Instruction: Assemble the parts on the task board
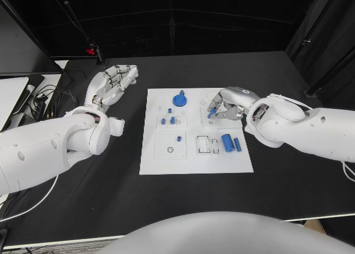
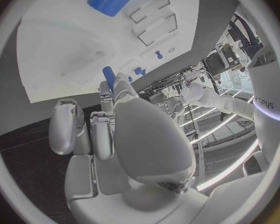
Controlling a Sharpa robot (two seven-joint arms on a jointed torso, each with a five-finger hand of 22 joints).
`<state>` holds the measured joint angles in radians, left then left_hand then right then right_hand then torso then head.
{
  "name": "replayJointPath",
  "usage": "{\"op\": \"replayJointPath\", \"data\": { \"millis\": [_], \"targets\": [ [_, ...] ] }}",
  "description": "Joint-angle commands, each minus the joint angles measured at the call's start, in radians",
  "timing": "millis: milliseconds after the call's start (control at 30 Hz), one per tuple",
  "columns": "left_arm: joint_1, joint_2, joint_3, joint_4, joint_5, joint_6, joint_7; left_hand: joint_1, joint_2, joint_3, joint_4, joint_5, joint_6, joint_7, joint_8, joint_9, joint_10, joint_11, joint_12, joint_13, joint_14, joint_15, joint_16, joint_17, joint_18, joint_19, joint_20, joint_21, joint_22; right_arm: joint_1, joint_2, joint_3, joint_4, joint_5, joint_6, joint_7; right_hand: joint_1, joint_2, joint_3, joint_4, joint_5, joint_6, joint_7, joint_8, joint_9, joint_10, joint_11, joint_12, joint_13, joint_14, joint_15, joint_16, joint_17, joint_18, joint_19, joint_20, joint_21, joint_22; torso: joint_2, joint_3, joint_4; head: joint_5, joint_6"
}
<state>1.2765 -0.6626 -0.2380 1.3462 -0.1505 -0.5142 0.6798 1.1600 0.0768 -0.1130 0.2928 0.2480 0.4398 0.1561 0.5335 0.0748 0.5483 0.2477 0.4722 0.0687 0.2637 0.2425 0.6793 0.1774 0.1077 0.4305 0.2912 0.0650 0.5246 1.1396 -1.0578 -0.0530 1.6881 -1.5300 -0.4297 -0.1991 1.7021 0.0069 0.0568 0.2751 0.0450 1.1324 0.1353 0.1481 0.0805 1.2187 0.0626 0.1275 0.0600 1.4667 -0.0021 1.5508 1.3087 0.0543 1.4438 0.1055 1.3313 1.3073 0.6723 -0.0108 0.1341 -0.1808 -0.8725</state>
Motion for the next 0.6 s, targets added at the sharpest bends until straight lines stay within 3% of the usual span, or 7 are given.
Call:
{"op": "replayJointPath", "data": {
  "millis": [33,167,300,400,600],
  "targets": [
    [0.001,0.002,0.001,-0.001,0.001,0.009,0.098,0.003,0.006,-0.005,-0.002,0.003,-0.008,0.131,0.003,-0.001,-0.009,-0.001,0.003,-0.002,-0.007,0.0,0.006,-0.001,-0.013,-0.002,-0.001,0.003,-0.001,0.015,0.001,0.002,0.022,0.054,-0.065,0.048,0.007,0.003,0.007,0.002,0.003,0.014,-0.011,-0.005,0.006,0.002,0.003,-0.005,0.0,0.094,-0.005,0.003,0.215,0.012,-0.001,-0.006,0.004,0.075,0.001,0.0007,-0.0002,0.005,0.0],
    [0.001,0.004,0.001,-0.002,0.001,0.009,0.098,0.003,0.006,-0.005,-0.002,0.003,-0.008,0.131,0.003,-0.001,-0.009,-0.001,0.003,-0.002,-0.007,0.0,0.006,-0.001,-0.013,-0.002,-0.001,0.003,-0.001,0.022,0.017,0.002,0.037,0.076,-0.067,0.067,0.011,0.005,0.012,0.001,0.004,0.014,-0.011,-0.006,0.005,0.004,0.003,-0.01,0.0,0.094,-0.005,0.004,0.217,0.012,-0.001,-0.006,0.004,0.075,0.002,0.0009,0.0036,0.007,0.0],
    [0.0,0.005,0.001,-0.002,0.001,0.01,0.098,0.003,0.006,-0.005,-0.002,0.003,-0.008,0.131,0.003,-0.001,-0.009,-0.001,0.003,-0.002,-0.007,0.0,0.006,-0.001,-0.013,-0.002,-0.001,0.003,-0.001,0.025,0.05,0.002,0.05,0.085,-0.057,0.085,0.013,0.005,0.014,0.001,0.004,0.015,-0.011,-0.007,0.005,0.005,0.003,-0.012,0.0,0.095,-0.005,0.004,0.219,0.012,-0.001,-0.006,0.004,0.075,0.003,0.0011,0.0026,0.018,0.0],
    [0.0,0.004,0.001,-0.001,0.001,0.009,0.098,0.004,0.007,-0.006,-0.002,0.004,-0.008,0.131,0.004,-0.001,-0.01,-0.001,0.004,-0.002,-0.007,0.0,0.007,-0.002,-0.013,-0.002,-0.001,0.003,-0.001,0.026,0.09,0.002,0.056,0.091,-0.035,0.104,0.014,0.005,0.014,0.001,0.004,0.015,-0.011,-0.008,0.005,0.005,0.003,-0.013,0.0,0.094,-0.005,0.004,0.218,0.012,-0.001,-0.006,0.003,0.075,0.002,0.0005,0.0013,0.042,0.0],
    [0.0,0.004,0.001,0.002,0.001,0.009,0.098,0.004,0.007,-0.006,-0.002,0.005,-0.008,0.131,0.004,-0.001,-0.01,-0.001,0.004,-0.002,-0.007,0.0,0.007,-0.002,-0.013,-0.002,-0.001,0.003,-0.001,0.021,0.151,0.001,0.057,0.094,0.015,0.116,0.014,0.006,0.016,0.001,0.004,0.014,-0.01,-0.009,0.004,0.006,0.004,-0.015,0.0,0.095,-0.004,0.005,0.221,0.013,-0.002,-0.006,0.002,0.074,0.004,0.0005,0.0044,0.062,0.0]
  ]
}}
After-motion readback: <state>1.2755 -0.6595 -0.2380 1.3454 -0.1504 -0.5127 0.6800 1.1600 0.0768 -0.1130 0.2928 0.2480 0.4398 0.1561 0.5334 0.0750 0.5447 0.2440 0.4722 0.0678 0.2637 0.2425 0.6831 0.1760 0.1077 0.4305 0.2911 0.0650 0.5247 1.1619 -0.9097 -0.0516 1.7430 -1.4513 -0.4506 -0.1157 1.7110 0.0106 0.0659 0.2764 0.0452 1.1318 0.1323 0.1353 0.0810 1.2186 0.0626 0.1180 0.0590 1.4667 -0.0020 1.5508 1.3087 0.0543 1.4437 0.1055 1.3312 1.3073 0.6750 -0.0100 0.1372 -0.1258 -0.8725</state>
